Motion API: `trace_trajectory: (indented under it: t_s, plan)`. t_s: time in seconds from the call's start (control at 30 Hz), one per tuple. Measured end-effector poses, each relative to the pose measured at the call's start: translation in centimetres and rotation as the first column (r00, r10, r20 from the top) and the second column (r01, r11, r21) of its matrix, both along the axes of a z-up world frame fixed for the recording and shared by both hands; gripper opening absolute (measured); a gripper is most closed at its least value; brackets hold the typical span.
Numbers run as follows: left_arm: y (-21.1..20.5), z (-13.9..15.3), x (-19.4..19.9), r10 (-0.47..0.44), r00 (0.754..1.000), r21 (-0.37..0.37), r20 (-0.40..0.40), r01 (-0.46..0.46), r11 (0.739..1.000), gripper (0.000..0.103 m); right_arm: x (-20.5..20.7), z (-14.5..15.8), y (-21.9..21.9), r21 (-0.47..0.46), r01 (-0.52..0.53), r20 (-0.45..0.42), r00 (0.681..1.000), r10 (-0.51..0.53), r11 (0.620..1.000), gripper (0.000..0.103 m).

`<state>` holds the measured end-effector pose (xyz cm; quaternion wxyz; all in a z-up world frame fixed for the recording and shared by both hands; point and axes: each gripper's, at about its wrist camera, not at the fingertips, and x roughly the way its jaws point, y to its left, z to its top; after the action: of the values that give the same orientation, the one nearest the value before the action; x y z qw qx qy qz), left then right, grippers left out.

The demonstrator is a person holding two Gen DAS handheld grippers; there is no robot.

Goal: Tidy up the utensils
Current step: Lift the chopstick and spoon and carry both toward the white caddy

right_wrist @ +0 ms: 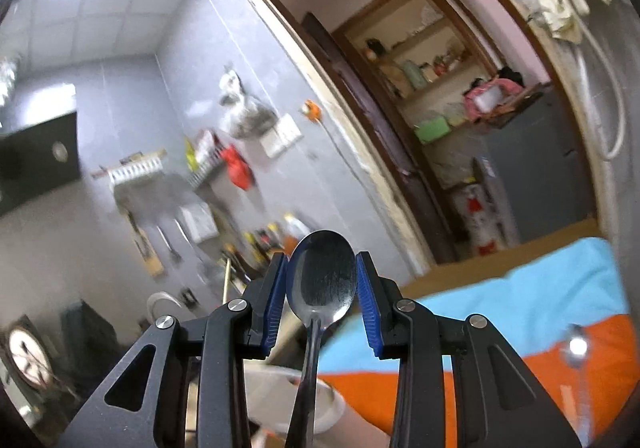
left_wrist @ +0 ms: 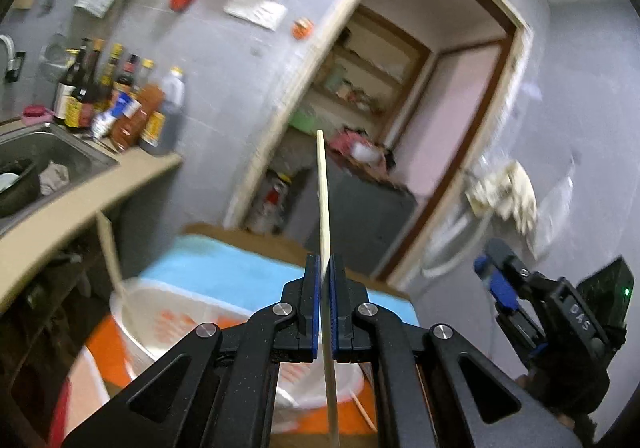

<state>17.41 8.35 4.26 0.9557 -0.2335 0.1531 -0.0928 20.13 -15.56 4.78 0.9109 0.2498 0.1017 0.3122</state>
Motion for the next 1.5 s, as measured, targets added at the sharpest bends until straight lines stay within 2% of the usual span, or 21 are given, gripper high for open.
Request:
trace_trajectory:
  t_s: [0.23,0.4,0.63,0.87,1.27,1.37,1.5]
  plan:
    - [8.0,-0.4,2.1,0.110,0.991,-0.095,0.077,-0.102,0.990,0.002,2.6,0.3,4.0,0.109,-0.016,0.036,0.999,0.012,0.994,0.032]
    - [10.1,-1.2,2.4,0.150,0.982,-0.064,0.118,-0.143,0.988,0.002,3.2,-0.6,6.0,0.087,-0.023,0.063,0.998,0.018,0.996,0.032]
    - [7.2,-1.9,1.1,0.168,0.961,0.079,0.218,-0.189,0.979,0.002,3.2,-3.5,7.3,0.036,-0.041,0.067,0.997,0.038,0.999,0.032]
    - [4.5,-2.8,0.5,0.148,0.939,0.225,0.311,-0.224,0.948,0.002,2.8,-4.4,8.0,-0.001,-0.039,0.079,0.996,0.039,0.999,0.032]
    - [2.0,-3.3,0.0,0.119,0.916,0.343,0.383,-0.261,0.902,0.002,3.4,-5.1,7.4,0.003,-0.003,0.089,0.996,0.002,1.000,0.032]
    - [1.4,-3.8,0.0,0.111,0.916,0.378,0.386,-0.267,0.887,0.002,3.5,-5.1,7.4,0.007,-0.008,0.098,0.995,0.008,1.000,0.032]
    - [1.7,-4.6,0.3,0.123,0.920,0.384,0.373,-0.274,0.882,0.002,3.4,-5.2,7.4,-0.001,-0.010,0.105,0.994,0.010,1.000,0.032]
